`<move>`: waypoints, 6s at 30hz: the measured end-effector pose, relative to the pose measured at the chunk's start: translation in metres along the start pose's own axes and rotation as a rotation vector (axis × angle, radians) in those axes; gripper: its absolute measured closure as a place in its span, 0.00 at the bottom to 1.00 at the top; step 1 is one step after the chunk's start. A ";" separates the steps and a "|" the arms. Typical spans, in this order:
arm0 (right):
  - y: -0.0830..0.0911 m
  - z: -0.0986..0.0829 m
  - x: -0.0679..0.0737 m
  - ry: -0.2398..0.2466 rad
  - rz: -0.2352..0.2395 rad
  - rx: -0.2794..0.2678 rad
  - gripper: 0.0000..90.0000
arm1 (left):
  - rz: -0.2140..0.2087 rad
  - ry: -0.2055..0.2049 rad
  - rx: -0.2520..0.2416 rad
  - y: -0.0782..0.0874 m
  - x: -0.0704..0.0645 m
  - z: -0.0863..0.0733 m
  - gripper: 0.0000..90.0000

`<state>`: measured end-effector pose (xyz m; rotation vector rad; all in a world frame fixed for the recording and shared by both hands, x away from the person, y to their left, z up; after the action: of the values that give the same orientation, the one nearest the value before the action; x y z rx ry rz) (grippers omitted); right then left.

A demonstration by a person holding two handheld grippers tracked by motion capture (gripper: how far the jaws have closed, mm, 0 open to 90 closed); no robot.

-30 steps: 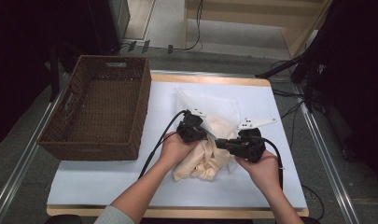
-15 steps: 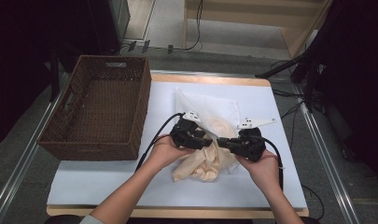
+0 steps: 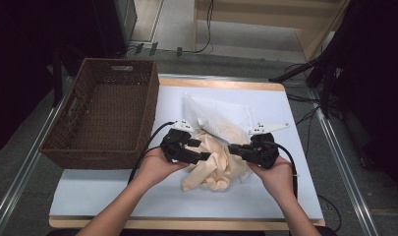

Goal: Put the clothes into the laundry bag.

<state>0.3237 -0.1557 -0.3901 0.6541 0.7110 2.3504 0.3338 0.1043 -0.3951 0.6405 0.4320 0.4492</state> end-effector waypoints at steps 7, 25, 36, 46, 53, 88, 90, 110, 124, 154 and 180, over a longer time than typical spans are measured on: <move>-0.002 0.003 -0.001 0.005 0.011 -0.003 0.99 | 0.033 0.018 0.041 0.010 0.004 -0.030 0.67; -0.006 0.013 0.000 0.013 0.031 -0.014 0.99 | 0.074 0.063 0.130 -0.019 0.005 -0.089 1.00; -0.007 0.014 0.000 0.013 0.029 -0.013 0.99 | 0.025 0.027 0.098 -0.043 -0.018 -0.081 1.00; -0.011 0.012 0.002 0.014 0.033 0.006 0.99 | 0.022 0.020 0.041 -0.064 -0.027 -0.055 1.00; -0.013 0.011 0.004 0.026 0.034 0.021 0.99 | 0.046 0.026 0.001 -0.074 -0.024 -0.031 1.00; 0.003 -0.004 0.024 0.077 0.106 0.054 1.00 | 0.119 0.070 0.015 -0.095 0.009 0.010 1.00; 0.003 -0.005 0.024 0.081 0.078 0.050 1.00 | 0.107 0.068 0.021 -0.094 0.008 0.009 1.00; -0.003 -0.004 0.006 0.034 0.022 0.043 0.99 | 0.079 0.054 0.046 -0.024 0.015 -0.030 0.98; -0.003 -0.003 0.004 0.023 0.017 0.037 0.99 | 0.167 0.115 0.085 -0.032 0.034 -0.064 1.00; -0.010 0.005 -0.002 -0.006 0.017 0.003 0.99 | 0.097 -0.033 -0.022 -0.081 -0.008 0.021 1.00; 0.009 0.005 0.005 0.024 0.024 -0.018 0.99 | 0.092 -0.036 0.007 -0.097 -0.010 0.031 1.00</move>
<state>0.3199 -0.1569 -0.3799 0.6313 0.6951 2.3876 0.3668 0.0153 -0.4325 0.6763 0.3709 0.5233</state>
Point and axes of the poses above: each handheld gripper's, and its own axes: y roughly backward along the jaws, z roughly out of its top, x roughly to its left, the point moved 1 cm from there along -y, roughly forward along the jaws, and after that the axes turned 1 degree about -y, right-handed, at the moved point
